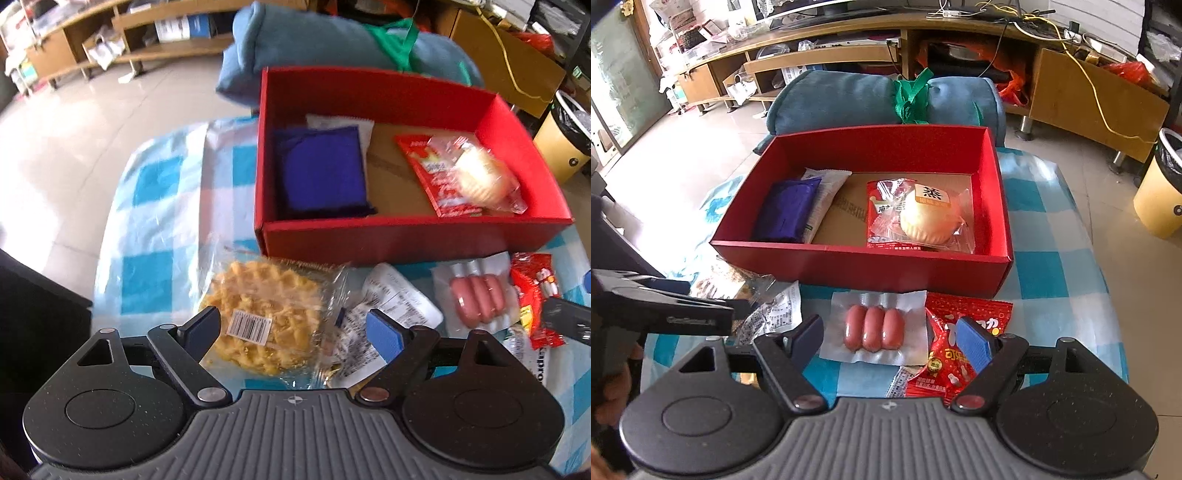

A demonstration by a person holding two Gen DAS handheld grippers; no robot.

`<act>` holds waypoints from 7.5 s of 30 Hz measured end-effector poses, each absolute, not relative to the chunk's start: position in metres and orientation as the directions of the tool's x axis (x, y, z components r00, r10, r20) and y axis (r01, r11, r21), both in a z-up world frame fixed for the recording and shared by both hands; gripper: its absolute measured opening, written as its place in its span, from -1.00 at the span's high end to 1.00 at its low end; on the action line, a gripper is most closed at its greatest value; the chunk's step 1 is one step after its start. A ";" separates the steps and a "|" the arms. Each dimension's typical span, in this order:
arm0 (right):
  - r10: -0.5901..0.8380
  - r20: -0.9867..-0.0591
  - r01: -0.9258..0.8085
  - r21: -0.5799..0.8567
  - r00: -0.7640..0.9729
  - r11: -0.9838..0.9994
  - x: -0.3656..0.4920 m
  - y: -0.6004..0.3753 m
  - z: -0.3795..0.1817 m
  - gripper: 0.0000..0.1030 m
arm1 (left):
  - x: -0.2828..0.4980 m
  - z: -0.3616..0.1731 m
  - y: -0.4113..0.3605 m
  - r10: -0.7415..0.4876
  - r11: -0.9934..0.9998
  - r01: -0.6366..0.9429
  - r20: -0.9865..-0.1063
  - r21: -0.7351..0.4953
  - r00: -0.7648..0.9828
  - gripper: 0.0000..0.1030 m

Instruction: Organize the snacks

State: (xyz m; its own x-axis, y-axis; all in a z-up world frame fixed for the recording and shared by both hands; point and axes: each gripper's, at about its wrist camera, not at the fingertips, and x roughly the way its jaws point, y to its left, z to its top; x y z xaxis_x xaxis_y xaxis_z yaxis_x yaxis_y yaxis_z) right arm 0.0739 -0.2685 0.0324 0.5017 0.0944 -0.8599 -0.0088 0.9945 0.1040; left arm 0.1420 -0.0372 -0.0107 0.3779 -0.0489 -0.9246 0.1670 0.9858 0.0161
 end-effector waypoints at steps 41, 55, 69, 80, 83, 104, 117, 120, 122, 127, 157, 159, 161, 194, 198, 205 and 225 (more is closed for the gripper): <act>0.152 -0.887 -0.052 0.144 0.436 0.988 0.091 -0.248 0.013 -0.42 | 0.163 -0.046 -0.015 -0.039 0.984 0.176 -0.952 0.016 0.303 -0.79; 0.290 -0.898 -0.040 0.294 0.332 0.955 0.095 -0.215 -0.010 -0.43 | 0.090 -0.021 0.026 -0.111 0.991 0.109 -0.953 -0.083 0.281 -0.52; 0.257 -0.900 0.123 0.317 0.352 0.940 0.121 -0.164 -0.046 -0.48 | 0.081 -0.042 0.026 -0.123 0.984 0.158 -0.960 -0.085 0.251 -0.90; 0.078 -0.965 -0.123 0.049 0.250 0.991 0.107 -0.174 -0.030 0.25 | 0.077 -0.045 0.032 -0.169 0.975 0.180 -0.960 -0.129 0.225 -0.99; 0.068 -0.964 -0.082 0.049 0.256 0.995 0.102 -0.179 -0.030 0.24 | 0.076 -0.044 0.034 -0.172 0.975 0.177 -0.959 -0.133 0.226 -1.00; 0.133 -0.946 -0.216 0.069 0.295 0.974 0.104 -0.150 -0.051 -0.65 | 0.076 -0.056 0.022 -0.066 0.972 0.234 -0.970 -0.009 0.234 -1.00; 0.173 -0.924 -0.238 0.092 0.341 0.967 0.088 -0.167 -0.034 0.04 | 0.073 -0.049 0.008 -0.050 0.977 0.213 -0.963 0.007 0.263 -0.76; 0.178 -0.911 -0.211 0.103 0.372 0.972 0.084 -0.176 -0.023 0.04 | 0.077 -0.045 0.004 -0.075 0.978 0.208 -0.962 -0.020 0.261 -0.70; 0.177 -0.906 -0.192 0.109 0.385 0.975 0.083 -0.181 -0.019 0.04 | 0.078 -0.045 0.002 -0.068 0.979 0.203 -0.961 -0.013 0.267 -0.65; 0.196 -0.891 -0.174 0.134 0.410 0.976 0.080 -0.188 -0.008 0.04 | 0.082 -0.039 0.002 -0.090 0.981 0.189 -0.955 -0.037 0.281 -0.59; 0.224 -0.871 -0.179 0.160 0.438 0.971 0.074 -0.193 0.005 0.03 | 0.076 -0.049 0.015 -0.153 0.983 0.131 -0.962 -0.125 0.228 -0.99; 0.231 -0.870 -0.183 0.166 0.437 0.969 0.074 -0.192 0.006 0.03 | 0.076 -0.050 0.010 -0.147 0.982 0.147 -0.962 -0.115 0.228 -1.00; 0.234 -0.868 -0.188 0.166 0.437 0.968 0.072 -0.190 0.007 0.02 | 0.076 -0.049 0.005 -0.137 0.981 0.163 -0.964 -0.101 0.229 -1.00; 0.252 -0.848 -0.187 0.185 0.466 0.965 0.057 -0.202 0.021 0.02 | 0.052 -0.039 -0.009 -0.040 0.981 0.196 -0.957 0.018 0.286 -0.33; 0.258 -0.839 -0.190 0.188 0.478 0.964 0.056 -0.202 0.025 0.11 | 0.057 -0.022 -0.004 -0.080 0.986 0.165 -0.947 -0.029 0.312 -0.14; 0.267 -0.856 -0.176 0.209 0.443 0.962 0.060 -0.204 0.016 0.13 | 0.060 -0.023 -0.006 -0.098 0.985 0.168 -0.949 -0.048 0.300 -0.30; 0.243 -0.911 -0.385 0.105 0.332 0.917 0.101 -0.165 -0.022 -0.15 | 0.052 -0.053 -0.008 -0.054 0.974 0.225 -0.963 0.007 0.263 -0.63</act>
